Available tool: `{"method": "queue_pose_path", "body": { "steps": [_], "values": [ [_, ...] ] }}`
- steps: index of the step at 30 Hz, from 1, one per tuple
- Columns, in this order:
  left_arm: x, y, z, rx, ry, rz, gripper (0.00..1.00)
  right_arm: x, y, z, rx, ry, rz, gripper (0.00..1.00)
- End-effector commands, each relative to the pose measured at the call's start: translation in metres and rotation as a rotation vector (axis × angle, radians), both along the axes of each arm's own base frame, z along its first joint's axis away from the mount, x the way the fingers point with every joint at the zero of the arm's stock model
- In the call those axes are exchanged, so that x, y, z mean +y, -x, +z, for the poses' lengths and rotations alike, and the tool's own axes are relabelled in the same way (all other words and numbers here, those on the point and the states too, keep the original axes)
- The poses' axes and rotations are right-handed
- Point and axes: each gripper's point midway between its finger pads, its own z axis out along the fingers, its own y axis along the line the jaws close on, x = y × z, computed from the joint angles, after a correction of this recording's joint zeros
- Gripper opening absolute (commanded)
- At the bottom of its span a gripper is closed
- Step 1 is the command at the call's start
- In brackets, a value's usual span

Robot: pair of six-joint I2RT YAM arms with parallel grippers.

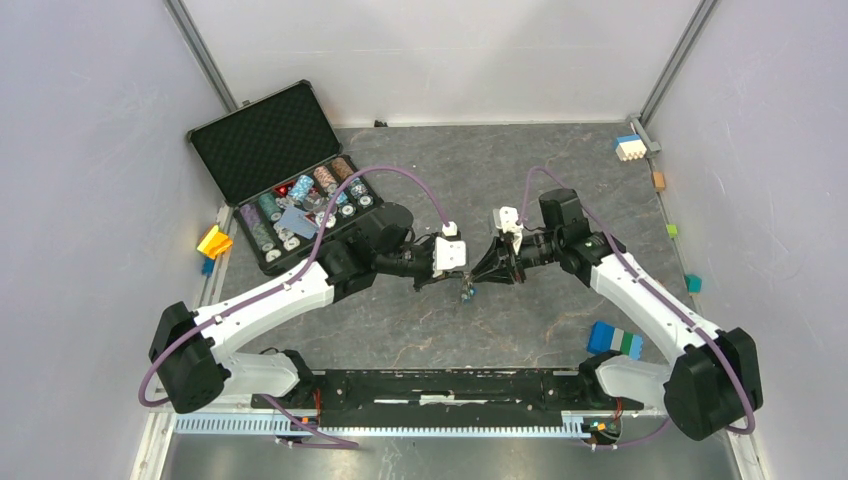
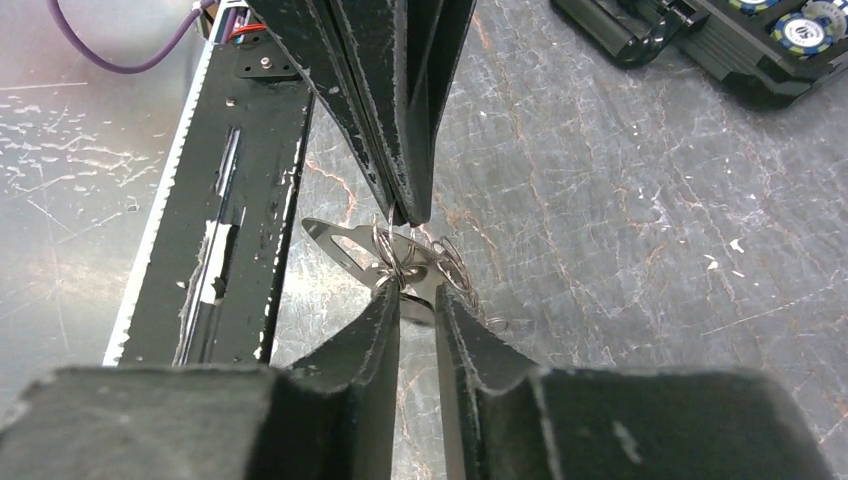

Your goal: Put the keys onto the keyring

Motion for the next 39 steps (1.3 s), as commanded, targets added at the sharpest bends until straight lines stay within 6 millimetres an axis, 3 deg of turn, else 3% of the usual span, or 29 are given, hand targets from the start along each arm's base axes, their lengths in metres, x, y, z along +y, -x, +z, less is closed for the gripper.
{"method": "queue_pose_path", "body": {
  "steps": [1,11,14,24,29,39],
  "values": [
    [-0.007,-0.006,0.024,-0.039,0.08,0.01,0.02,0.002,0.002,0.002,0.004,-0.011,0.028,0.21],
    [-0.007,-0.003,0.025,-0.053,0.083,-0.011,0.02,0.002,0.002,0.0,0.011,0.001,0.052,0.01],
    [-0.007,-0.004,0.026,-0.052,0.083,-0.012,0.02,0.003,0.002,0.001,0.011,0.002,0.055,0.0],
    [-0.002,-0.006,0.02,-0.093,0.066,-0.004,0.02,-0.009,-0.005,0.01,-0.104,0.083,0.032,0.28],
    [-0.001,-0.006,0.02,-0.103,0.062,-0.01,0.02,-0.008,-0.004,0.02,-0.131,0.064,0.033,0.31],
    [-0.002,-0.004,0.019,-0.095,0.064,-0.021,0.02,-0.002,0.003,0.015,-0.056,0.029,0.077,0.34]
  ]
}}
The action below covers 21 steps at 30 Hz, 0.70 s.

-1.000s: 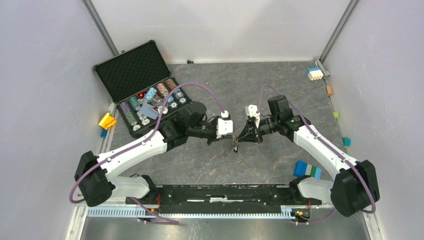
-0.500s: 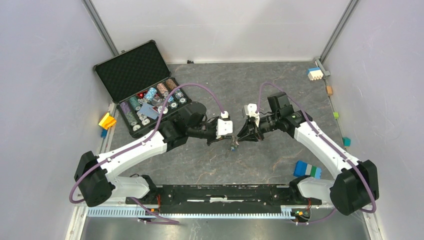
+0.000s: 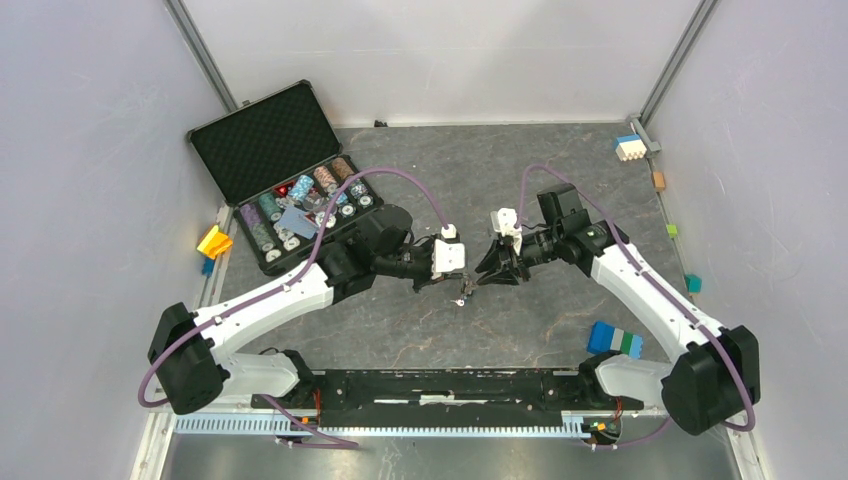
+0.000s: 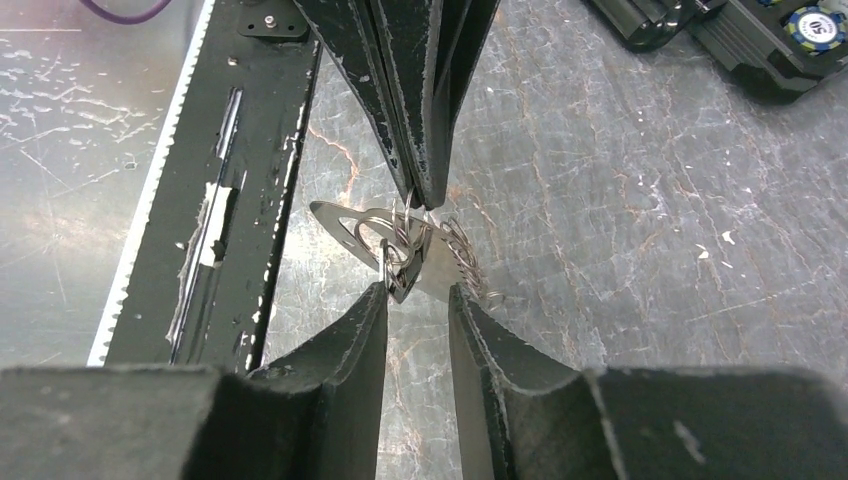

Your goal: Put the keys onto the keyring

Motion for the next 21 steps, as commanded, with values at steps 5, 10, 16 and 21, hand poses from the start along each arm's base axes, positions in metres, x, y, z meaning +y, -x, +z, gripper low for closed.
{"method": "queue_pose_path", "body": {
  "steps": [5,10,16,21],
  "values": [
    [-0.004,-0.004,0.021,-0.075,0.063,-0.016,0.02,0.011,0.002,0.013,0.032,-0.069,0.052,0.36],
    [-0.004,-0.006,0.021,-0.077,0.062,-0.01,0.02,0.014,0.005,0.01,0.073,-0.081,0.069,0.39],
    [-0.004,-0.008,0.022,-0.076,0.066,0.008,0.02,0.014,0.007,0.006,0.084,-0.074,0.069,0.41],
    [-0.006,-0.012,0.027,-0.055,0.087,0.043,0.02,0.011,0.005,-0.002,0.068,-0.052,0.049,0.35]
  ]
}}
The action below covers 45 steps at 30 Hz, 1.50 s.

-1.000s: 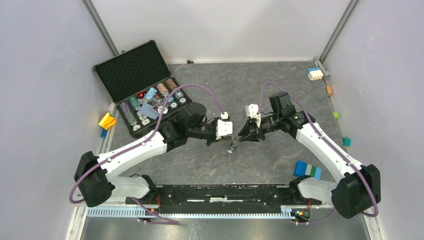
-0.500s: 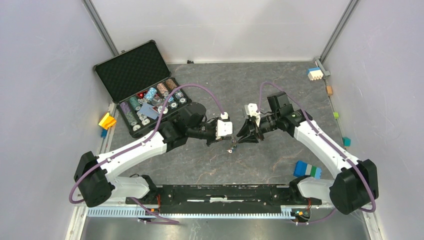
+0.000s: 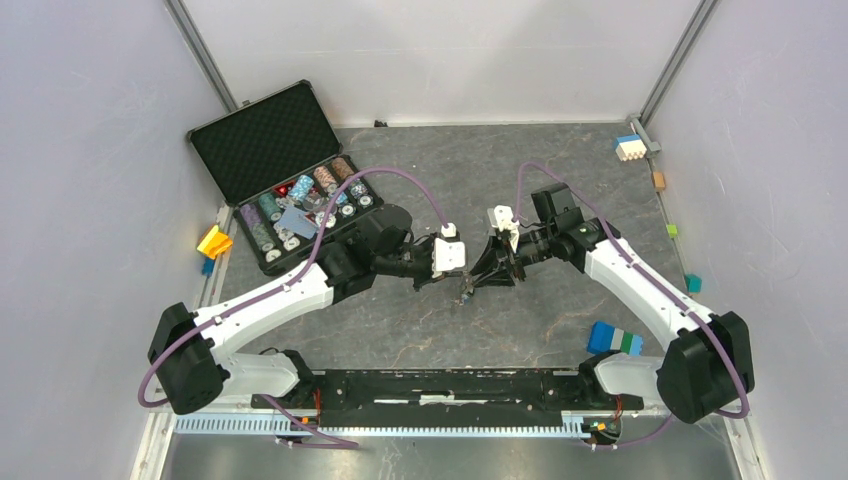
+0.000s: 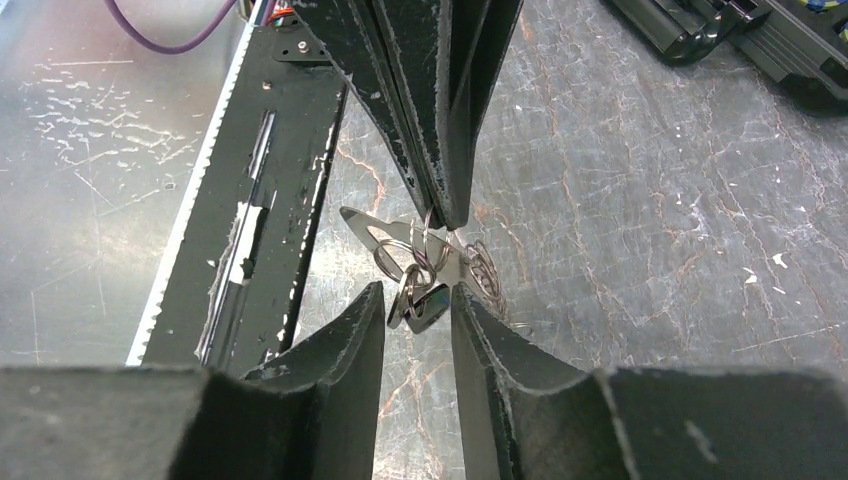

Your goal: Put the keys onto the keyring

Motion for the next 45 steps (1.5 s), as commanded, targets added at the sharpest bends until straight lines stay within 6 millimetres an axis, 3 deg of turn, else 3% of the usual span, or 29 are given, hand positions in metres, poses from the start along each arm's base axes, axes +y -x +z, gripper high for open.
{"method": "queue_pose_path", "body": {
  "steps": [1,7,20,38,43,45],
  "values": [
    [-0.007,-0.008,0.027,-0.038,0.09,0.031,0.02,0.002,0.0,0.0,-0.025,-0.011,0.001,0.34],
    [-0.009,-0.008,0.031,-0.007,0.11,0.043,0.02,0.001,0.0,-0.007,-0.028,0.002,-0.01,0.31],
    [-0.009,-0.002,0.03,0.042,0.151,0.027,0.02,0.001,-0.001,-0.009,-0.037,0.008,-0.025,0.0],
    [-0.014,0.0,0.035,0.113,0.218,0.005,0.02,0.008,0.004,-0.018,-0.016,0.021,-0.002,0.0],
    [-0.015,0.001,0.032,0.12,0.216,0.0,0.02,0.009,0.003,-0.017,-0.02,0.03,-0.002,0.06],
    [-0.015,0.0,0.031,0.117,0.214,0.002,0.02,0.008,0.004,-0.017,-0.025,0.036,-0.003,0.13]
  ]
}}
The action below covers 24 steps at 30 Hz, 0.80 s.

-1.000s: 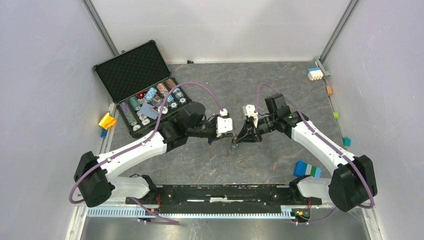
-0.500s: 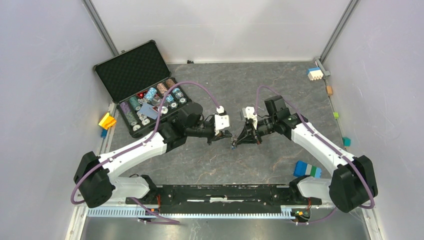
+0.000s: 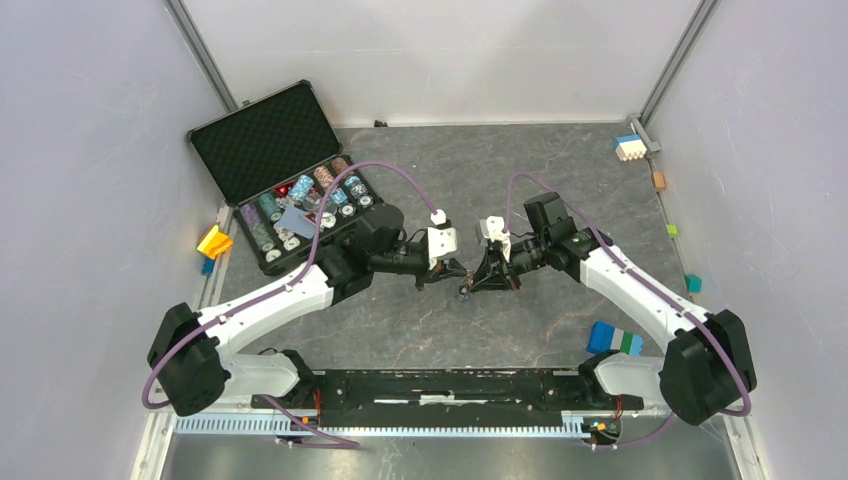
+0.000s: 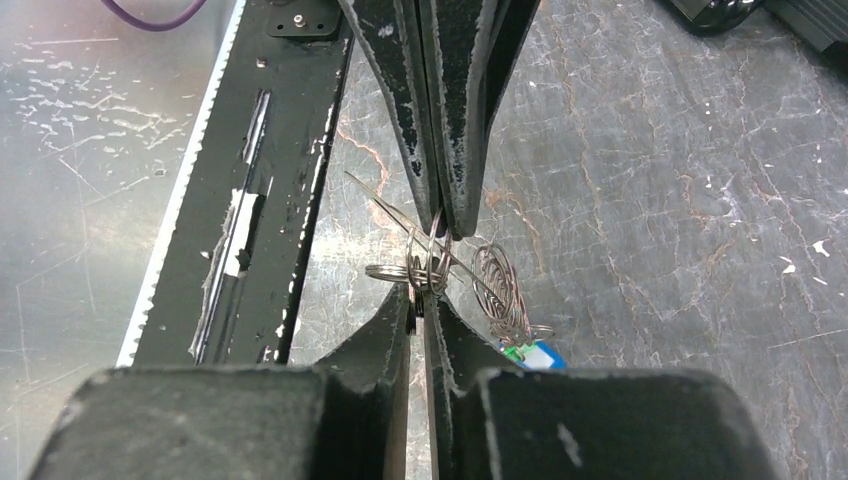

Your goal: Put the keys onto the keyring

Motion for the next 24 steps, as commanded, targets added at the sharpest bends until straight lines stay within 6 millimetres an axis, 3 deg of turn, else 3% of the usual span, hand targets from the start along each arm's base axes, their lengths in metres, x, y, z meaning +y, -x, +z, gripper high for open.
{"method": "queue_pose_path", "body": {
  "steps": [1,6,11,19,24],
  "values": [
    [-0.007,-0.002,0.021,-0.031,0.082,-0.013,0.02,0.002,-0.005,0.007,-0.04,0.001,0.0,0.17],
    [-0.005,-0.003,0.02,-0.035,0.08,-0.012,0.02,-0.003,-0.008,0.016,-0.121,0.022,-0.006,0.35],
    [-0.001,-0.002,0.02,-0.042,0.084,-0.022,0.02,-0.012,-0.016,0.027,-0.228,0.04,-0.052,0.45],
    [0.0,0.01,0.021,-0.033,0.101,-0.085,0.02,-0.013,-0.024,0.053,-0.325,-0.019,-0.112,0.39],
    [-0.001,0.011,0.025,-0.017,0.116,-0.089,0.02,-0.008,-0.021,0.052,-0.297,-0.064,-0.099,0.36]
  ]
}}
